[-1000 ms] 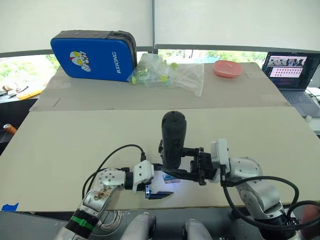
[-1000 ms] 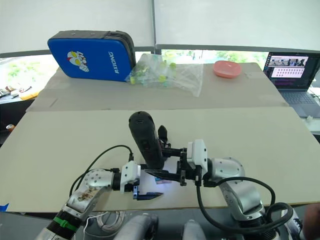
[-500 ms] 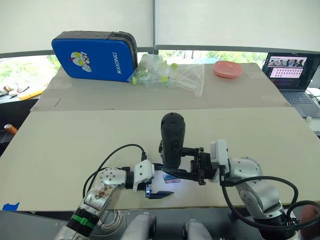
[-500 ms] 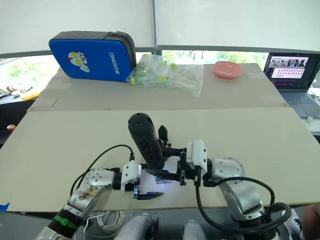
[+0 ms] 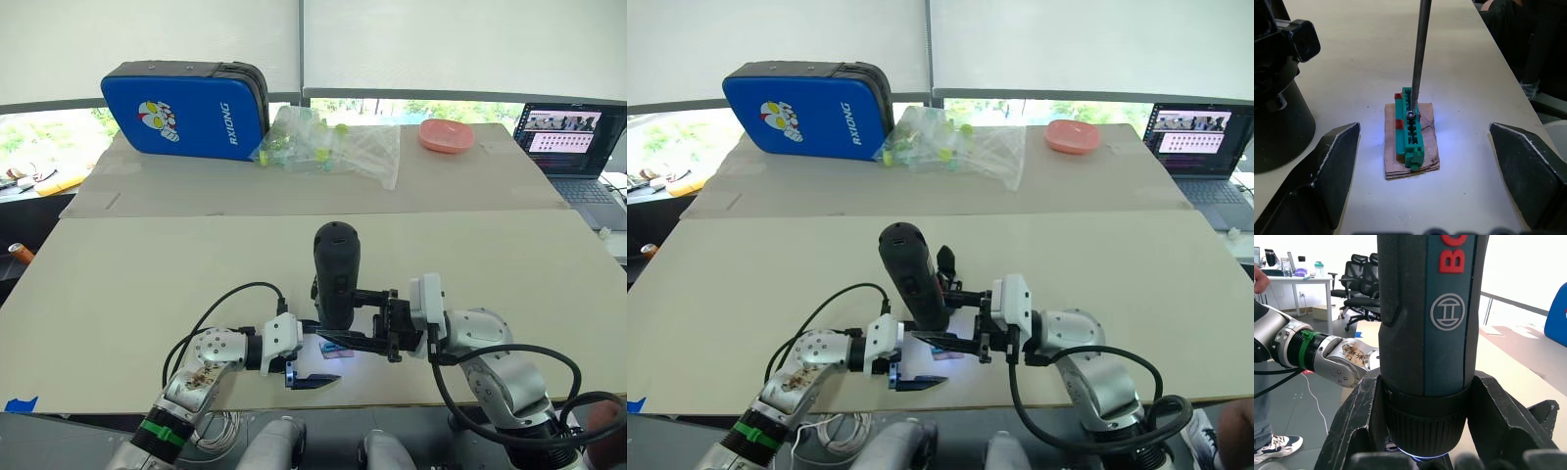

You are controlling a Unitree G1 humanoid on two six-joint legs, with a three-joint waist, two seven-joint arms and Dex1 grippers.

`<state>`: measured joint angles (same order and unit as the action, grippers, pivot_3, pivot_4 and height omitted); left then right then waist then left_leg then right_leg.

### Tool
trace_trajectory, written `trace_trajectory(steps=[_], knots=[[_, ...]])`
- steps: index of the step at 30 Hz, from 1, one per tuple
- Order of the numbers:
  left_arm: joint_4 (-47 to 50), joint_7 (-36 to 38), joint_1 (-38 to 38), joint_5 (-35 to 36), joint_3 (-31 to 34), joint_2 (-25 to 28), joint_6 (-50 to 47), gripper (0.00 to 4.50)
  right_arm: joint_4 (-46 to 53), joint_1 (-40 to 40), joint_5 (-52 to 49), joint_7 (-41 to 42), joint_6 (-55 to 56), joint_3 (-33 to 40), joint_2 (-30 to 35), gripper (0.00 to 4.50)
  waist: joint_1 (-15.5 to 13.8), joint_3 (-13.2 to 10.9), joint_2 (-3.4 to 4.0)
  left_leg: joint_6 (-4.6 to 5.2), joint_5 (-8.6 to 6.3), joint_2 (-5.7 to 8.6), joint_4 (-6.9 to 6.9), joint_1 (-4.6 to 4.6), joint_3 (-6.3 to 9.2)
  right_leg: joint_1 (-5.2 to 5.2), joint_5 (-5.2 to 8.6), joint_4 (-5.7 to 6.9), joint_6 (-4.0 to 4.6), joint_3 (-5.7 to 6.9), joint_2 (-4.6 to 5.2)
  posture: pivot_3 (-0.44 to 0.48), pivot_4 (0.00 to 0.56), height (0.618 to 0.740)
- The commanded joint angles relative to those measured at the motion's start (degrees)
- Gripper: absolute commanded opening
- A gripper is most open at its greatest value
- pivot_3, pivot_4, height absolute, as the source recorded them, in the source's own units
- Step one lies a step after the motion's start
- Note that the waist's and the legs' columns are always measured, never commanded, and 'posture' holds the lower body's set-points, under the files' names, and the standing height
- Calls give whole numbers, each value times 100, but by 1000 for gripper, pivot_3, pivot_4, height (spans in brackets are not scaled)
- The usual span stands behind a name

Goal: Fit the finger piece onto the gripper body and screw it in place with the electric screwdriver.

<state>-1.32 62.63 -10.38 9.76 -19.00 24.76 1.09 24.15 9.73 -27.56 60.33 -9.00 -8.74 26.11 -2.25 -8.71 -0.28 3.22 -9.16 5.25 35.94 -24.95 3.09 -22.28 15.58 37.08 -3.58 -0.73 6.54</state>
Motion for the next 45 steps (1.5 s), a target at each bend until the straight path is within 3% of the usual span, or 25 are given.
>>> trace_trajectory(steps=[1, 45], knots=[[-285, -52, 124, -128, -103, 39, -166, 4460, 140, 38, -77, 3, 246, 63, -33, 1908, 0, 0, 0, 0, 0, 0, 0, 0, 0, 0, 0, 0, 0, 0, 0, 0, 150, 740], [-71, -54, 160, -93, -133, 54, -416, 4460, 17, 51, 24, 112, 280, 8, -16, 1908, 3, 0, 0, 0, 0, -1, -2, 0, 0, -1, 1, -1, 0, -1, 1, 0, 150, 740]])
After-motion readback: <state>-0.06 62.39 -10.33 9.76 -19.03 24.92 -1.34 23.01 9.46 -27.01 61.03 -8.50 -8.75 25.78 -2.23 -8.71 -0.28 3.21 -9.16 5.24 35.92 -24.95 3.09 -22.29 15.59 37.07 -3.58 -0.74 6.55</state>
